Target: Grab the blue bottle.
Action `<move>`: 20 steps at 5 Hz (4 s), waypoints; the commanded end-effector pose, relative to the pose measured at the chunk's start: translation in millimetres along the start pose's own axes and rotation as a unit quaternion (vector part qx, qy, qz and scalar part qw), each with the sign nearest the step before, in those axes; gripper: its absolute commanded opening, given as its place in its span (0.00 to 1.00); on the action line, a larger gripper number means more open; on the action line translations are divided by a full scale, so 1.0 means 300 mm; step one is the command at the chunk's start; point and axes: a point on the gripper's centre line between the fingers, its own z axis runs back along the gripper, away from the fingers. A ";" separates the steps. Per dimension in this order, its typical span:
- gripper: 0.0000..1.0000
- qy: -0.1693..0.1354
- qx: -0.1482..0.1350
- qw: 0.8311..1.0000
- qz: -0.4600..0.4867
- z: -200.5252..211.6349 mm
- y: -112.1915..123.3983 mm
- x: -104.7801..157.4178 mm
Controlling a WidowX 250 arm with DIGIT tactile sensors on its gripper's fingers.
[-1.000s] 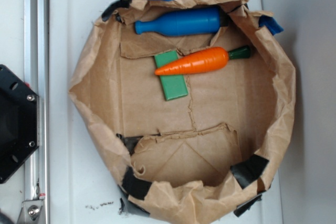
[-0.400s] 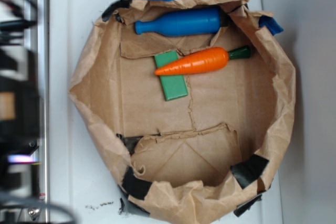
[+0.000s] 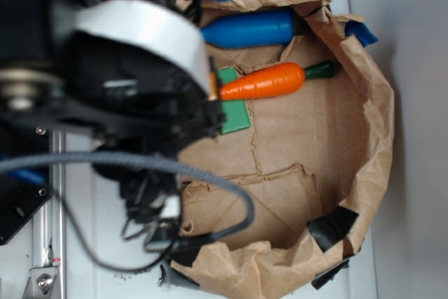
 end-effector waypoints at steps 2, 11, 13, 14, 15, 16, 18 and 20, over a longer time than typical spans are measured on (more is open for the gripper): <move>1.00 -0.046 0.011 0.998 0.053 -0.196 0.131 0.104; 1.00 -0.095 0.106 0.966 0.217 -0.281 0.330 0.319; 1.00 -0.099 0.094 0.960 0.243 -0.236 0.386 0.339; 1.00 -0.088 0.112 0.957 0.254 -0.278 0.407 0.372; 1.00 -0.070 0.131 0.958 0.245 -0.333 0.390 0.379; 1.00 -0.059 0.143 0.959 0.237 -0.380 0.373 0.381; 1.00 -0.045 0.116 0.981 0.149 -0.386 0.241 0.277; 1.00 -0.041 0.055 0.992 0.109 -0.281 0.204 0.194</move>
